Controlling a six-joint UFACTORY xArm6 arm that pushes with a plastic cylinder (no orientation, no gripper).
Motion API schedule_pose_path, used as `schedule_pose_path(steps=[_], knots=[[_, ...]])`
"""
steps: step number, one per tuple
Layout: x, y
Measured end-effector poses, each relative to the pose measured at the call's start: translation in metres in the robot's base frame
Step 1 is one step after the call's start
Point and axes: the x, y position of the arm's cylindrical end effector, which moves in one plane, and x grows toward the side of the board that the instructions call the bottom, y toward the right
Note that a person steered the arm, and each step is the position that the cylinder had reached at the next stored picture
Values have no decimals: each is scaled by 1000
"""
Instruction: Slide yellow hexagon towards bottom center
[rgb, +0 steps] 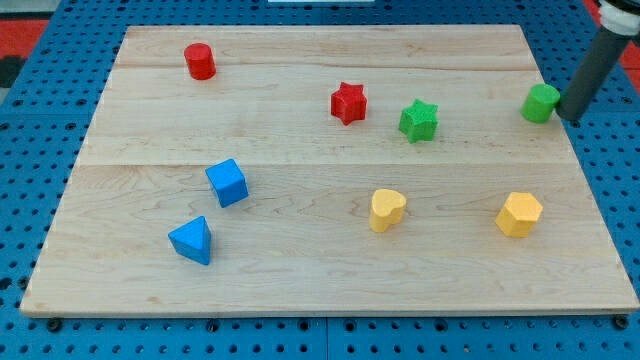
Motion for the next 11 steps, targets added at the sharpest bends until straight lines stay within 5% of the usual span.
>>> schedule_pose_path(steps=[1, 2, 3, 6, 8, 10, 11], knots=[[-17, -78], [-5, -55], [73, -42], [173, -145], [180, -64], [214, -155], [239, -79]])
